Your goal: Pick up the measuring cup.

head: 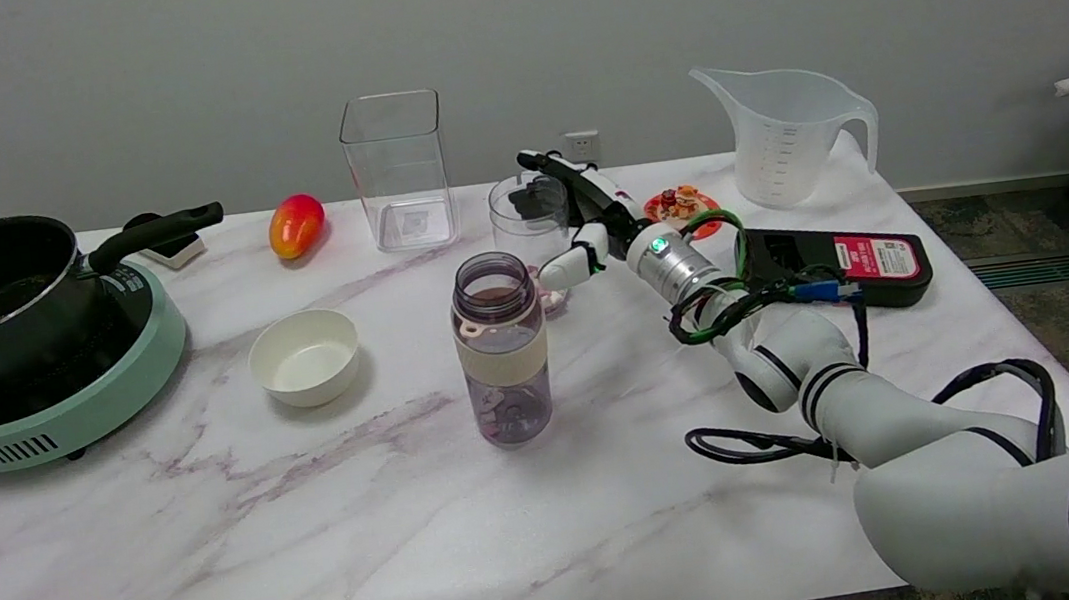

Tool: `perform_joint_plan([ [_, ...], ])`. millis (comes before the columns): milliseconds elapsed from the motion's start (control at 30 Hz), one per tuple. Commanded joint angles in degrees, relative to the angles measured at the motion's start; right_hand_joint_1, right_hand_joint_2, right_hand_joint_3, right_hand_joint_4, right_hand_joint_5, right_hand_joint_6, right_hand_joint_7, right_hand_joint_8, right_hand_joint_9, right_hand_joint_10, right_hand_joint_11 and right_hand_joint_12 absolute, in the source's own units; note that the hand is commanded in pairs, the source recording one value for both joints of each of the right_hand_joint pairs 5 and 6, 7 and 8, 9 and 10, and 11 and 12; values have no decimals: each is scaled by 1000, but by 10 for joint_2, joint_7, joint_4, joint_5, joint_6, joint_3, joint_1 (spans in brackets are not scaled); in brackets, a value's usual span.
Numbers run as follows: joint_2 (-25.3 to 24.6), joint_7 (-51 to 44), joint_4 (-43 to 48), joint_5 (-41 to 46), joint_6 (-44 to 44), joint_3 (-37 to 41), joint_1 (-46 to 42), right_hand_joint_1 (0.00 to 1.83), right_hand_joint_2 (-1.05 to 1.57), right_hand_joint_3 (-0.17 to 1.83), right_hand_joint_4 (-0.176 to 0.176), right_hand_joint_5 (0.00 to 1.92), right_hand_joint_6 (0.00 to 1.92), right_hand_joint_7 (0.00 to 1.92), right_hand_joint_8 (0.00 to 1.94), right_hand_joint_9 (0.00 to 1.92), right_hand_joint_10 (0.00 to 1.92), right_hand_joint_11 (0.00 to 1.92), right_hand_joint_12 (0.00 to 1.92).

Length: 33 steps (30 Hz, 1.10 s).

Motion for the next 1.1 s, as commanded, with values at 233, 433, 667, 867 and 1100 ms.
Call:
perform_joint_plan([
  [233, -12, -5, 0, 0, 1, -1, -1, 1286, -377, 595, 0, 212, 212, 560, 560, 519, 519, 532, 532],
  [433, -14, -6, 0, 0, 6, -1, 1, 1318, -60, 560, 0, 366, 366, 666, 666, 725, 725, 617, 617],
  [667, -14, -8, 0, 0, 7, -1, 2, 1346, 217, 518, 0, 524, 524, 877, 877, 883, 883, 691, 691],
  [867, -14, -9, 0, 0, 7, 1, 3, 1355, 386, 468, 0, 677, 677, 1080, 1080, 993, 993, 733, 733],
  [1100, -10, -9, 14, 0, 8, 7, -3, 1360, 481, 516, 0, 783, 783, 1145, 1145, 1051, 1051, 782, 782],
])
